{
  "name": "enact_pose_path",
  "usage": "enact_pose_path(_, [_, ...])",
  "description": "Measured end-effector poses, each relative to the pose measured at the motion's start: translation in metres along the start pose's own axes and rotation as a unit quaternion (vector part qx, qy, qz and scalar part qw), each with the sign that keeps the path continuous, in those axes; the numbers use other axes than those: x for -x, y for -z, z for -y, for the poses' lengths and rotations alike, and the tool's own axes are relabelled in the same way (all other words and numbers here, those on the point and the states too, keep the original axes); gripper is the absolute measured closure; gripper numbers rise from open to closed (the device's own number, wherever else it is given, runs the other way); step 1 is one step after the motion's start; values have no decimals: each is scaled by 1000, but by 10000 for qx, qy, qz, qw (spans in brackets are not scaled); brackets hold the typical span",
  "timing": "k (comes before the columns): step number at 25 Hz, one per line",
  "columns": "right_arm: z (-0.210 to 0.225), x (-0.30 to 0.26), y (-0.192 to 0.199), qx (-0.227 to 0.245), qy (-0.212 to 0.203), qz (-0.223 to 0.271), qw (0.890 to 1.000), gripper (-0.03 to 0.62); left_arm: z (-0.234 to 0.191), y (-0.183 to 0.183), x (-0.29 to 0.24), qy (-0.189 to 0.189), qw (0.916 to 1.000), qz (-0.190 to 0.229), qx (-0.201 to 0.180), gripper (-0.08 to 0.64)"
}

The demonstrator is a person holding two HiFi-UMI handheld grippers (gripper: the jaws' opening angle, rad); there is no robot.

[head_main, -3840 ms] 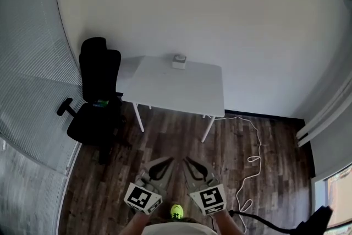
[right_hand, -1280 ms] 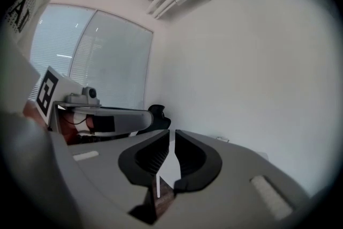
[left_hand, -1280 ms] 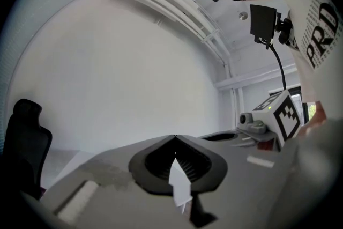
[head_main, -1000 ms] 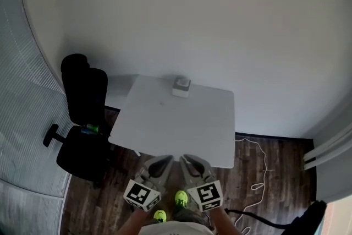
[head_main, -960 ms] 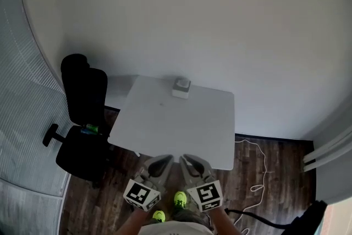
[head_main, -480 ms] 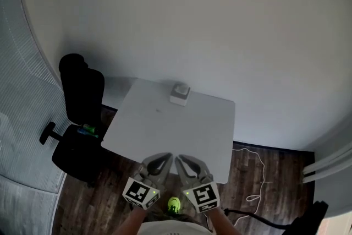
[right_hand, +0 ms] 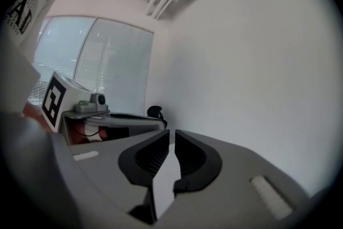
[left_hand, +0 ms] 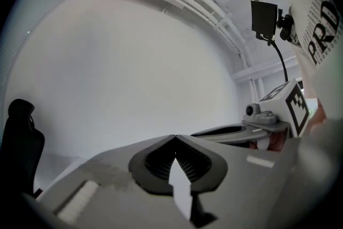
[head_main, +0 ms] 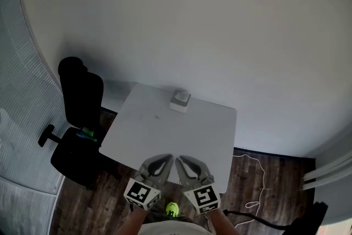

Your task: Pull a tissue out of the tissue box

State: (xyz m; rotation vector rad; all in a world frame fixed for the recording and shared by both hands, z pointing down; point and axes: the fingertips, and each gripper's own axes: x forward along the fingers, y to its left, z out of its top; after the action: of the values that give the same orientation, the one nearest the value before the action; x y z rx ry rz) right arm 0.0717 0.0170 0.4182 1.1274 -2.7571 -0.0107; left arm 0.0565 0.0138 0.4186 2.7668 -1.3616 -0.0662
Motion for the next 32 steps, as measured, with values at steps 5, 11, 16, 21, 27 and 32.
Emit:
enact_pose_path(5, [21, -27, -1, 25, -13, -57, 10000, 552, -26, 0, -25, 4, 10000, 15, 59, 569])
enact_pose_path(11, [47, -66, -7, 21, 83, -98, 9999, 552, -64, -3, -56, 98, 9999, 38, 98, 569])
enact_pose_path(16, [74, -105, -9, -19, 199, -161, 9997, 552, -99, -10, -90, 177, 9997, 73, 123, 569])
enact_pose_path(21, [98, -143, -16, 18, 337, -197, 9992, 552, -133, -15, -118, 337, 9994, 12, 81, 569])
enact_pose_path(27, [123, -179, -21, -93, 547, -224, 9982, 552, -164, -19, -150, 555, 9984, 13, 61, 569])
enact_pose_path(32, [138, -206, -15, -225, 699, -333, 9967, 552, -188, -15, -167, 680, 9976, -21, 120, 569])
